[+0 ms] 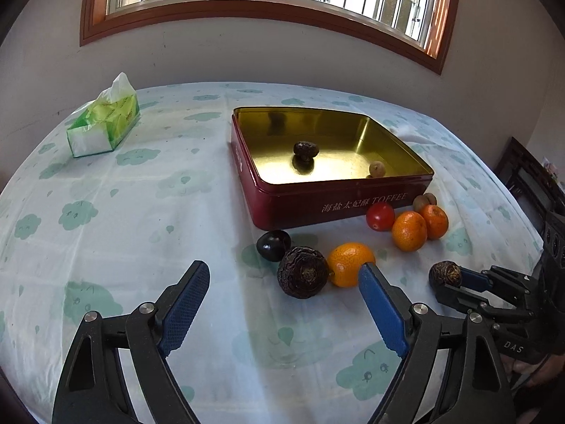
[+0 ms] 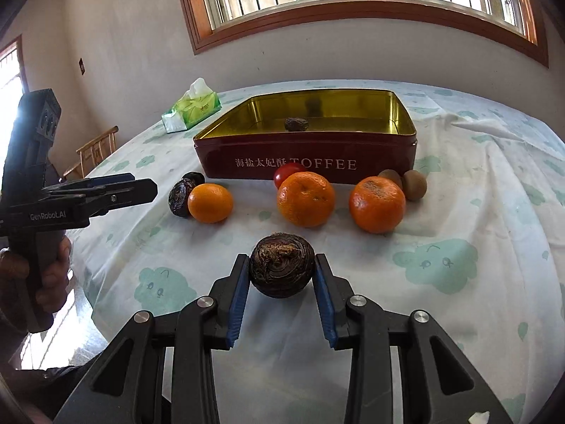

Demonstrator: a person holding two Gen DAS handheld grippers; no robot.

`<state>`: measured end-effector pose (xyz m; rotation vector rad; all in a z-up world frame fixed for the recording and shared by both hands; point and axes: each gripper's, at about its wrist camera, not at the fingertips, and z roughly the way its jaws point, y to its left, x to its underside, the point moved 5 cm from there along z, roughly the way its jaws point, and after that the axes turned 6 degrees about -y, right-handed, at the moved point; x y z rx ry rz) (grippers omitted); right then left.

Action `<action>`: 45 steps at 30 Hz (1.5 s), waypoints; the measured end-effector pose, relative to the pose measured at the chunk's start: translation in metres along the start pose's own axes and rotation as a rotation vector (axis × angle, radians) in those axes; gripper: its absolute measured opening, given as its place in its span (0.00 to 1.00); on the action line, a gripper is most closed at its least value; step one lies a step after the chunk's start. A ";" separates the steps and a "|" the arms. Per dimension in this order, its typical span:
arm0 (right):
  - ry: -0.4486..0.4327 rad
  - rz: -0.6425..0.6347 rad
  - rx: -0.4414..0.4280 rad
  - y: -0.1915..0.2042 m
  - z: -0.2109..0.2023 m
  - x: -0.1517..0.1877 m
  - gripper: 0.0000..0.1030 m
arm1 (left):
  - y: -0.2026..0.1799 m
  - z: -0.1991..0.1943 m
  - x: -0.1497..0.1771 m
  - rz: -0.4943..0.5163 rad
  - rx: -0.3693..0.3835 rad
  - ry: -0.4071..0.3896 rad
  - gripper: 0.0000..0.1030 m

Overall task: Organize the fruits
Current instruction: 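Grasp a dark wrinkled ball with the left gripper while the right holds its ball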

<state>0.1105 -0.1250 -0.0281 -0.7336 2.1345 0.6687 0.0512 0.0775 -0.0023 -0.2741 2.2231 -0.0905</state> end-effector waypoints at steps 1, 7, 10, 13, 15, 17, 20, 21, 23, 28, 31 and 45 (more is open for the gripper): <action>0.003 0.009 -0.003 -0.002 0.000 0.003 0.32 | 0.001 0.004 -0.002 -0.009 0.001 0.006 0.79; -0.009 -0.005 -0.008 -0.002 0.000 0.002 0.33 | 0.011 0.018 -0.007 -0.108 0.009 0.031 0.72; -0.012 -0.004 -0.015 -0.002 0.000 0.003 0.33 | 0.004 0.023 -0.006 -0.090 0.002 0.030 0.69; -0.013 0.000 -0.020 -0.002 -0.001 0.003 0.33 | 0.002 0.033 -0.001 -0.097 -0.016 0.049 0.56; -0.013 0.000 -0.021 -0.002 -0.001 0.003 0.33 | 0.005 0.035 0.000 -0.136 0.000 0.041 0.55; -0.015 0.001 -0.023 -0.002 -0.002 0.003 0.34 | 0.006 0.034 0.002 -0.166 0.031 0.038 0.49; -0.016 0.003 -0.028 -0.002 -0.002 0.004 0.34 | 0.003 0.030 0.008 -0.162 0.046 0.035 0.41; -0.017 0.003 -0.029 -0.002 -0.002 0.004 0.34 | 0.002 0.030 0.011 -0.154 0.047 0.046 0.39; -0.018 0.005 -0.030 -0.002 -0.002 0.003 0.34 | 0.000 0.028 0.019 -0.142 0.049 0.045 0.38; -0.019 0.006 -0.032 -0.003 -0.002 0.003 0.34 | 0.001 0.027 0.019 -0.135 0.044 0.050 0.38; -0.019 0.008 -0.034 -0.003 -0.002 0.003 0.34 | 0.004 0.033 0.014 -0.161 0.042 0.055 0.38; -0.027 -0.001 -0.022 -0.001 -0.003 0.001 0.32 | -0.037 -0.013 0.007 -0.066 -0.016 -0.079 0.36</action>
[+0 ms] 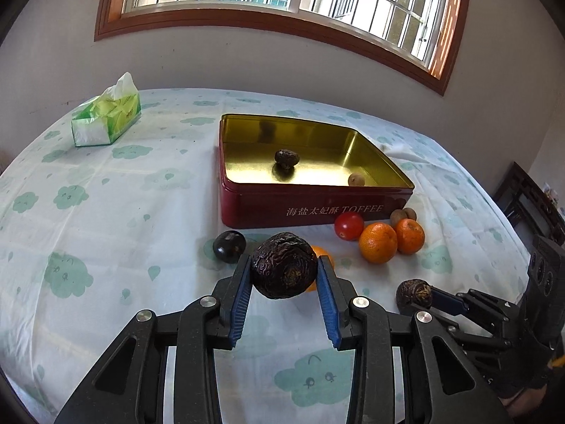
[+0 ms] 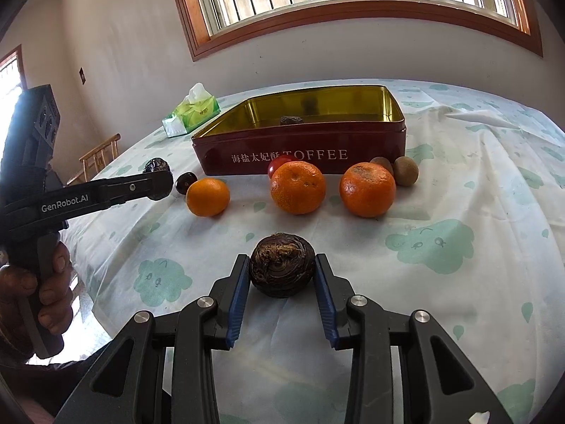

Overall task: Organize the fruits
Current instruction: 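Grasp a dark wrinkled ball with the left gripper while the right holds its ball, then carry both held dark balls toward the tin with the left and right grippers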

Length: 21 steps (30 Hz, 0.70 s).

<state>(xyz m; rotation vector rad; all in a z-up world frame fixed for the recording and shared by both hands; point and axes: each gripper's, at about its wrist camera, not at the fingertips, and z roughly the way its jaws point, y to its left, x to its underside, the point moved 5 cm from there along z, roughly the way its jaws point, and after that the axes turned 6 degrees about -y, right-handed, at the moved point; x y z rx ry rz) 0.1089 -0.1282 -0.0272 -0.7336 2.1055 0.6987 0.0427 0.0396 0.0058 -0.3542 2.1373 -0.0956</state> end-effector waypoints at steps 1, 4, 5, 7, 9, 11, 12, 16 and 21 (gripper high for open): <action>-0.004 -0.001 -0.001 0.001 -0.001 -0.001 0.32 | -0.004 -0.002 -0.001 0.013 -0.008 -0.006 0.36; -0.023 0.003 -0.003 0.003 -0.008 -0.006 0.32 | -0.015 -0.006 -0.004 0.034 -0.022 -0.023 0.36; -0.030 0.003 -0.002 0.004 -0.010 -0.008 0.32 | -0.018 -0.007 -0.005 0.033 -0.021 -0.026 0.36; -0.042 0.003 0.000 0.005 -0.015 -0.011 0.32 | -0.021 -0.009 -0.006 0.030 -0.022 -0.031 0.36; -0.051 0.007 0.001 0.005 -0.018 -0.014 0.32 | -0.023 -0.010 -0.006 0.029 -0.021 -0.031 0.36; -0.053 0.012 -0.002 0.006 -0.019 -0.015 0.32 | -0.025 -0.011 -0.006 0.029 -0.026 -0.034 0.36; -0.056 0.012 -0.001 0.007 -0.021 -0.016 0.32 | -0.026 -0.011 -0.006 0.030 -0.028 -0.035 0.36; -0.064 0.011 -0.004 0.010 -0.026 -0.018 0.32 | -0.024 -0.013 -0.007 0.018 -0.036 -0.037 0.36; -0.080 0.010 -0.006 0.013 -0.032 -0.023 0.32 | -0.021 -0.016 -0.008 0.013 -0.058 -0.046 0.36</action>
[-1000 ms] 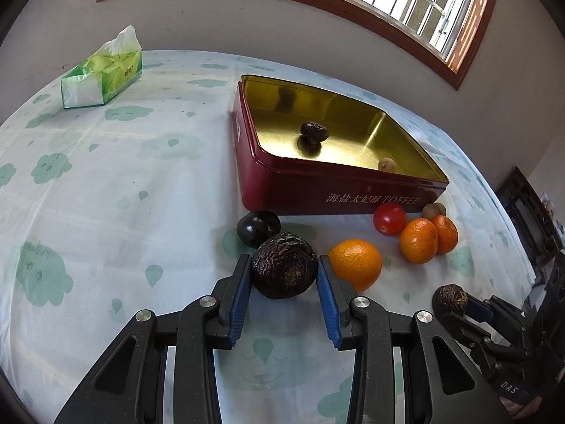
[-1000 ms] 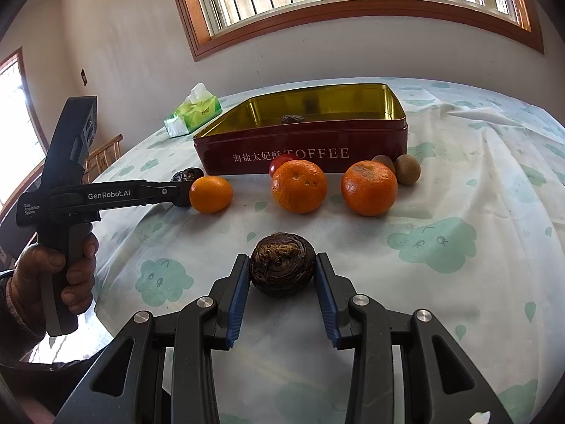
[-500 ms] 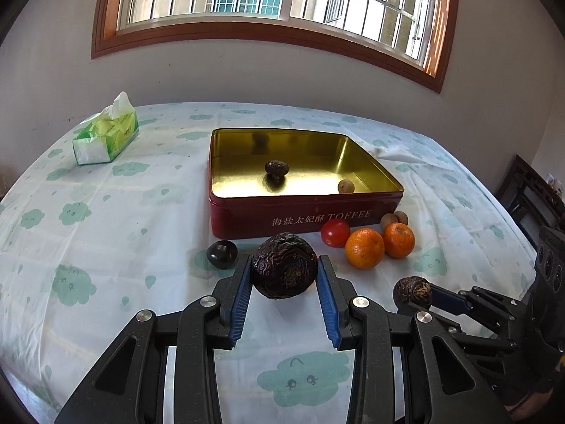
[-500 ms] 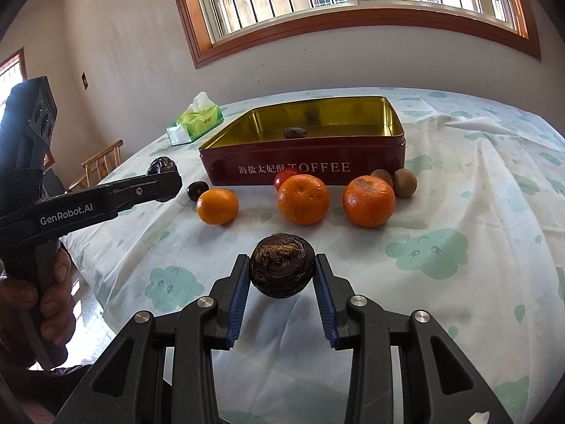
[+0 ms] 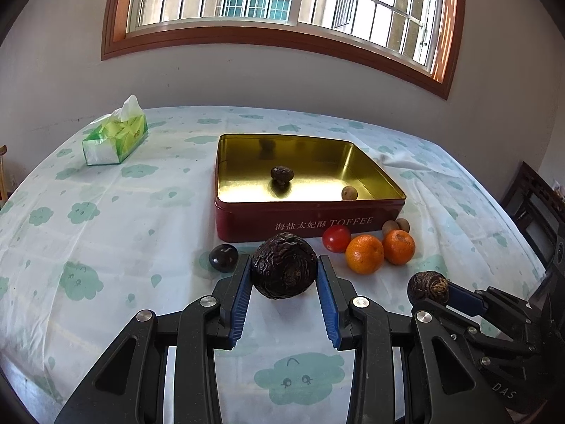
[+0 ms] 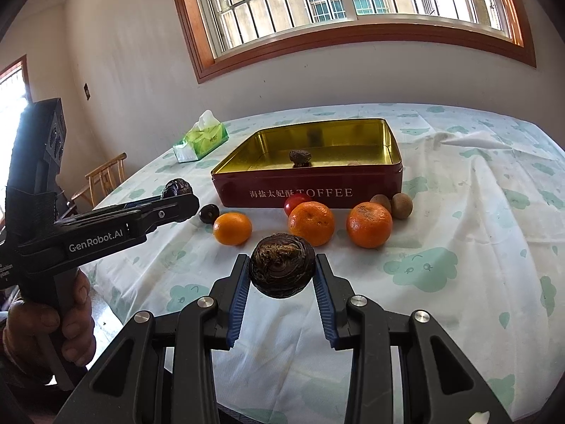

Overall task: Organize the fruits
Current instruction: 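Carry both held dark balls toward the tin with the left and right grippers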

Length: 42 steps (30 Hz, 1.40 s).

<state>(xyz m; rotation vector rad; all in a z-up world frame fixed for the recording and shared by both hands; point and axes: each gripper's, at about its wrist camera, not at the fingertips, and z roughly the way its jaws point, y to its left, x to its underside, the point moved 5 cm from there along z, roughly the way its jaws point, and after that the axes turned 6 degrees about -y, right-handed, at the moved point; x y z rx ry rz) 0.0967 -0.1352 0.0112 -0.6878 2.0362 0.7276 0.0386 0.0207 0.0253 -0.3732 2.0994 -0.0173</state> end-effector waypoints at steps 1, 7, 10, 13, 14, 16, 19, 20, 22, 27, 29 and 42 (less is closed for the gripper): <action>-0.003 0.000 -0.001 0.001 -0.001 -0.001 0.32 | 0.001 -0.001 0.000 -0.001 -0.005 -0.003 0.36; -0.008 0.001 0.000 0.001 -0.003 -0.003 0.32 | 0.003 -0.002 -0.002 0.010 -0.027 -0.015 0.36; -0.007 0.001 -0.001 0.001 -0.003 -0.003 0.32 | 0.003 -0.002 -0.003 0.013 -0.032 -0.020 0.36; -0.009 -0.001 0.000 0.001 -0.003 -0.004 0.32 | 0.002 -0.003 -0.004 0.022 -0.037 -0.024 0.36; -0.009 -0.001 0.001 0.001 -0.003 -0.004 0.32 | 0.002 -0.002 -0.004 0.024 -0.038 -0.025 0.36; -0.008 0.001 0.000 0.001 -0.004 -0.004 0.32 | 0.001 -0.002 -0.004 0.026 -0.039 -0.025 0.36; -0.008 0.000 0.001 0.002 -0.004 -0.005 0.32 | 0.001 -0.002 -0.004 0.025 -0.039 -0.026 0.36; -0.008 0.001 0.001 0.002 -0.004 -0.005 0.32 | 0.001 -0.002 -0.004 0.025 -0.039 -0.026 0.36; -0.008 0.000 0.001 0.001 -0.003 -0.005 0.32 | 0.001 -0.002 -0.004 0.027 -0.039 -0.024 0.36; -0.006 0.001 0.001 0.001 -0.004 -0.004 0.32 | 0.000 -0.002 -0.004 0.028 -0.039 -0.024 0.36; -0.007 0.001 0.001 0.002 -0.005 -0.005 0.32 | 0.000 -0.002 -0.004 0.029 -0.039 -0.022 0.36; -0.043 0.008 0.033 -0.001 -0.002 -0.019 0.32 | -0.004 0.003 -0.016 0.035 -0.056 -0.047 0.36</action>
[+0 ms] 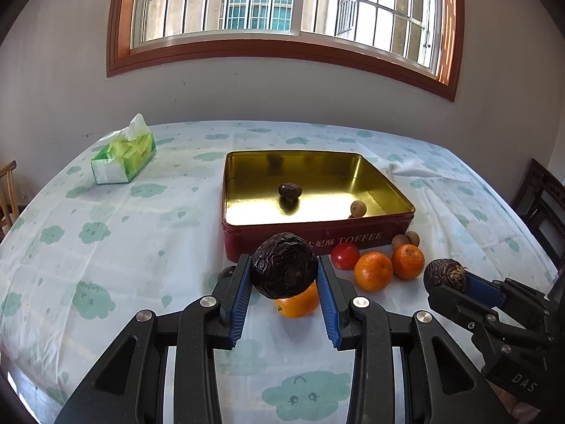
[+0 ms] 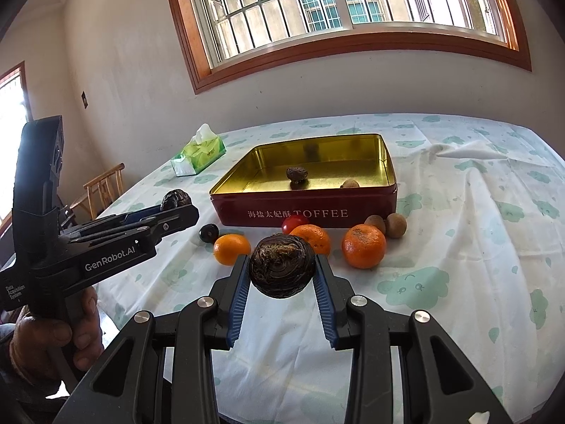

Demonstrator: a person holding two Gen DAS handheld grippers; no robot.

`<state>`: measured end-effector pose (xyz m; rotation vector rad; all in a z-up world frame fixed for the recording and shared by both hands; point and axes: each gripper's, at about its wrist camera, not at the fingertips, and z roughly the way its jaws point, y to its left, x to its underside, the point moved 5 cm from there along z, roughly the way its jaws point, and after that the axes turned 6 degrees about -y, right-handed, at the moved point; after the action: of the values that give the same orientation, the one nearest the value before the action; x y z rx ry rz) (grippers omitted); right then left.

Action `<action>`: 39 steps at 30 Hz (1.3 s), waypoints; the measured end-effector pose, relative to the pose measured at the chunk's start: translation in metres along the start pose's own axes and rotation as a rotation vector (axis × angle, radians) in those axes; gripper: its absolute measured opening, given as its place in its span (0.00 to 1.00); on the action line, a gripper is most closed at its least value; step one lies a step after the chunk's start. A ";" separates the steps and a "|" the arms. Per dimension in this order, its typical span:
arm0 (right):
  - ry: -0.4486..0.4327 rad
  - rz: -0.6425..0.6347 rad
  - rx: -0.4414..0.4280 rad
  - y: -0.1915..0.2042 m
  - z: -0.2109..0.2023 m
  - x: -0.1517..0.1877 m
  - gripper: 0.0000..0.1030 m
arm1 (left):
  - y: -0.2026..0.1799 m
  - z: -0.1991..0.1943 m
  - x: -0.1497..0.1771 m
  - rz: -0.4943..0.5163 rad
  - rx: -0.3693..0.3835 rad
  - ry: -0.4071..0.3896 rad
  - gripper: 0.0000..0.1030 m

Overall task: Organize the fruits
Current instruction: 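Carry both held dark balls toward the tin with the left and right grippers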

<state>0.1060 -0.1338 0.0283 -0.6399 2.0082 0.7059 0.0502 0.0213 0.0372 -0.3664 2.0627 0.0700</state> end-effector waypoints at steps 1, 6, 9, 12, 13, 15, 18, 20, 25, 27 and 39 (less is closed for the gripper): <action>-0.010 -0.001 0.014 -0.001 0.001 -0.005 0.32 | 0.000 0.001 -0.003 -0.001 -0.003 -0.008 0.36; -0.059 -0.011 0.053 0.000 0.004 -0.025 0.32 | -0.001 0.003 -0.016 0.005 -0.025 -0.051 0.36; -0.070 -0.005 0.065 -0.002 0.006 -0.031 0.32 | 0.001 0.006 -0.024 -0.005 -0.035 -0.069 0.36; -0.078 -0.010 0.079 -0.004 0.007 -0.036 0.32 | 0.003 0.008 -0.033 -0.011 -0.046 -0.088 0.36; -0.080 -0.010 0.082 -0.006 0.008 -0.037 0.32 | 0.004 0.009 -0.035 -0.013 -0.050 -0.092 0.36; -0.085 -0.011 0.088 -0.008 0.008 -0.040 0.32 | 0.006 0.011 -0.041 -0.016 -0.057 -0.102 0.36; -0.090 -0.011 0.099 -0.012 0.011 -0.045 0.32 | 0.011 0.014 -0.048 -0.024 -0.068 -0.113 0.36; -0.094 -0.010 0.106 -0.015 0.013 -0.048 0.32 | 0.013 0.017 -0.052 -0.028 -0.076 -0.119 0.36; -0.104 -0.010 0.112 -0.018 0.018 -0.057 0.32 | 0.017 0.022 -0.059 -0.032 -0.089 -0.124 0.36; -0.108 -0.010 0.113 -0.019 0.019 -0.061 0.32 | 0.018 0.025 -0.060 -0.033 -0.092 -0.123 0.36; -0.105 -0.012 0.117 -0.022 0.029 -0.070 0.32 | 0.021 0.036 -0.065 -0.031 -0.104 -0.119 0.36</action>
<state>0.1698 -0.1176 0.0708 -0.5352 1.9314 0.5976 0.1040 0.0631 0.0734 -0.4482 1.9400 0.1771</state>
